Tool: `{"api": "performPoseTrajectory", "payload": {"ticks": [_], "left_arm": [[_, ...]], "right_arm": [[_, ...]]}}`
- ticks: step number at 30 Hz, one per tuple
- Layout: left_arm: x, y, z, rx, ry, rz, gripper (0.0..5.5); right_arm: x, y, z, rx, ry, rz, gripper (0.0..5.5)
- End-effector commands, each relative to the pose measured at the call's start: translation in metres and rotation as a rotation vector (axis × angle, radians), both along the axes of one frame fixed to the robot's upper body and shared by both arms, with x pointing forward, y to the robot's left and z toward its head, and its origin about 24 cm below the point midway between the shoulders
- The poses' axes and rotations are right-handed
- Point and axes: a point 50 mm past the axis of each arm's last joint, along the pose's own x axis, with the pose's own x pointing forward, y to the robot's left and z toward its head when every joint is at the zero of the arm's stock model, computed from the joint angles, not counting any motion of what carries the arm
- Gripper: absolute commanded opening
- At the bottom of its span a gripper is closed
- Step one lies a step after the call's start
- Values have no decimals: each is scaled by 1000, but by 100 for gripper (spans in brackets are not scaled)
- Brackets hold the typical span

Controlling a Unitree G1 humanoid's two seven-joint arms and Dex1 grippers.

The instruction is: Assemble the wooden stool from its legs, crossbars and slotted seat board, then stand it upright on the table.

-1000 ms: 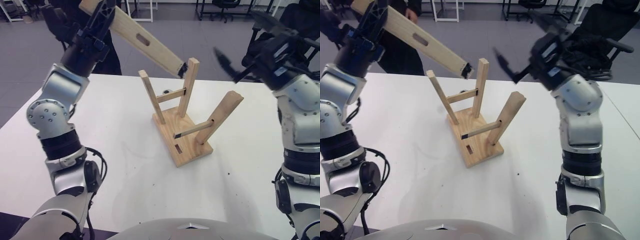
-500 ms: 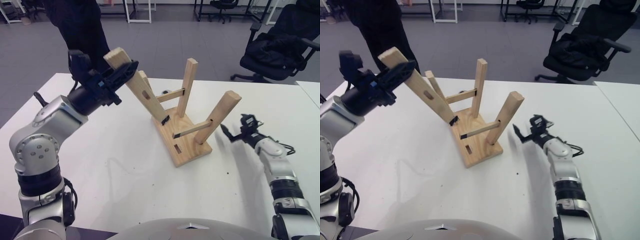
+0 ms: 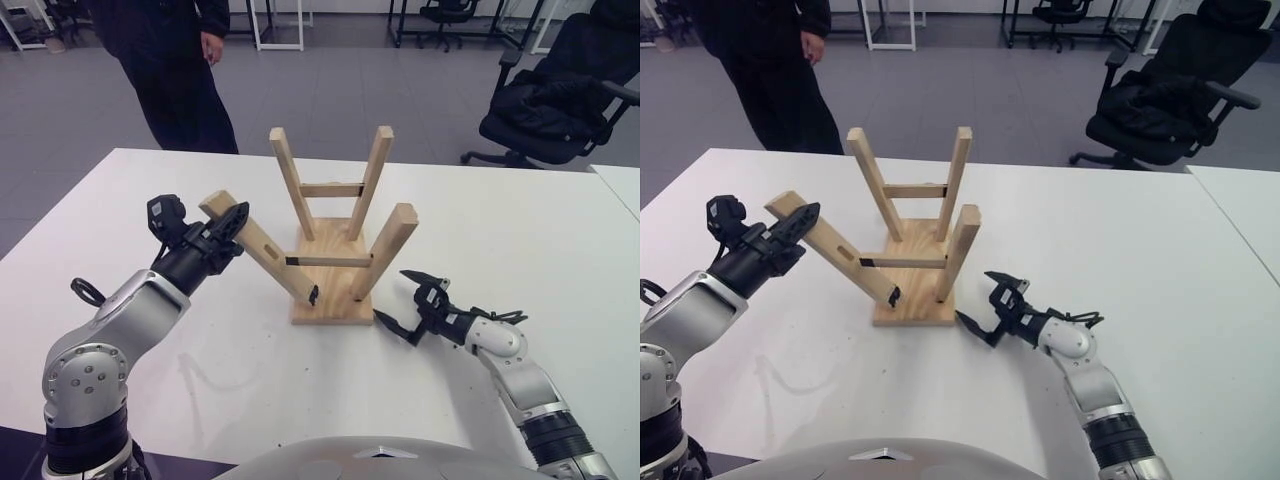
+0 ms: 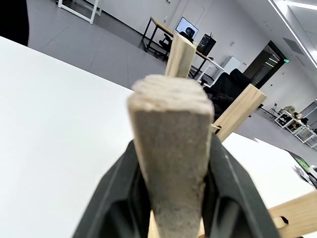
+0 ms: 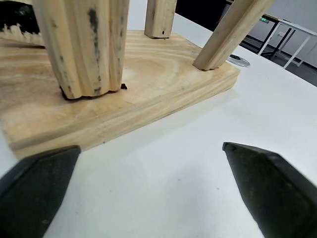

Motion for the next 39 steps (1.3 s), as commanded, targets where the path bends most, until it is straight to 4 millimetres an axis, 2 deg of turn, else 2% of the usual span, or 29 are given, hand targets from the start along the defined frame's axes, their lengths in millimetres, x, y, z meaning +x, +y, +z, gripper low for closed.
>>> {"api": "performPoseTrajectory", "payload": {"ticks": [1, 8, 14, 20, 25, 27, 31, 33, 35, 37, 39], "left_arm": [[3, 7, -13, 78, 42, 123, 103], [0, 8, -17, 170, 31, 178, 103], [0, -9, -20, 225, 15, 118, 103], [-4, -30, -28, 286, 7, 64, 103], [-6, -35, -33, 303, 14, 73, 103], [-2, -38, -32, 326, 7, 78, 103], [1, -43, -32, 377, 0, 82, 103], [3, -46, -33, 402, 0, 79, 103], [4, -51, -36, 435, 1, 66, 103], [6, -58, -39, 496, -8, 34, 103], [7, -64, -42, 543, -16, 7, 103]], "right_arm": [[-2, 15, 0, 33, 10, 43, 540], [-6, 19, -1, 40, 7, 51, 540], [-5, 16, 2, 33, -13, 24, 540], [-1, 7, 20, 69, -70, -41, 540], [-6, -6, 58, 210, -120, -128, 540], [-10, -12, 83, 304, -152, -146, 540], [-19, -26, 156, 686, -263, -159, 540], [-24, -17, 188, 817, -299, -94, 540], [-17, 3, 213, 879, -311, -71, 540], [-2, 45, 221, 710, -299, -90, 540], [12, 73, 219, 539, -300, -137, 540]]}}
